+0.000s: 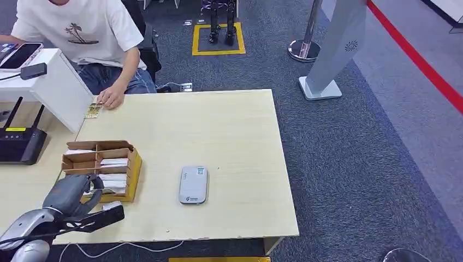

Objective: Pass the card to the sensor for recognition and then transmit it.

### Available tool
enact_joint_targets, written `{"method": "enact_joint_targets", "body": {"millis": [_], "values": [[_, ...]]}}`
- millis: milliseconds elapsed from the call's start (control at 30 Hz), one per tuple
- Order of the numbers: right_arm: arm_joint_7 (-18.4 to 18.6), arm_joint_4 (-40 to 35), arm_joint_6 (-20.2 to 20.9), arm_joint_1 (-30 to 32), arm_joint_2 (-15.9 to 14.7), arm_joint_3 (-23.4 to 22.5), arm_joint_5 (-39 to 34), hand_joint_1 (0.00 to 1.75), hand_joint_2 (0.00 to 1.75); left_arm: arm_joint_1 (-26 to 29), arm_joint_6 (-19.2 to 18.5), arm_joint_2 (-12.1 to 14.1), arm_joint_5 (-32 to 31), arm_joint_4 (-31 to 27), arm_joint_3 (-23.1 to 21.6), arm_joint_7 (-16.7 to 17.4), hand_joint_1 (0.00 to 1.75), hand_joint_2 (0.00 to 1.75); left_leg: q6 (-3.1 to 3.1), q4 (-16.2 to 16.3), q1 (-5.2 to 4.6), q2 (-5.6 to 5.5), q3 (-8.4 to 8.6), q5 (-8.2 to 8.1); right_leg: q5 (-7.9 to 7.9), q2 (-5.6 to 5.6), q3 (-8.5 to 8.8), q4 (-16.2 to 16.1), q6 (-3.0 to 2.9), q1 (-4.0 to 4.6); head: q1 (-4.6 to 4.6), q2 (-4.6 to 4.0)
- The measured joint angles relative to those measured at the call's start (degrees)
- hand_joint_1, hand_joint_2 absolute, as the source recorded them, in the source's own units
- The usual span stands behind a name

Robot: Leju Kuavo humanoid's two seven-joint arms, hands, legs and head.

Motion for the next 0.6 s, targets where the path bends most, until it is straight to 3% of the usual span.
{"method": "enact_joint_targets", "body": {"millis": [267,600], "values": [[0.0,0.0,0.0,0.0,0.0,0.0,0.0,0.00,0.00,-0.1,0.2,0.3,1.1,0.0,0.0,-0.2,1.75,1.75,0.00,0.0,0.00,0.00,0.00,0.00,0.00,0.00,0.00,0.0,0.00,0.00,0.00,-0.02],[-0.1,0.0,0.0,0.0,0.0,0.0,0.0,0.00,0.00,-1.8,4.1,0.0,-0.2,-0.5,0.9,-0.3,1.75,1.75,0.00,0.0,0.00,-0.03,0.00,0.01,0.00,-0.01,0.01,0.0,0.00,0.00,0.00,0.00]]}}
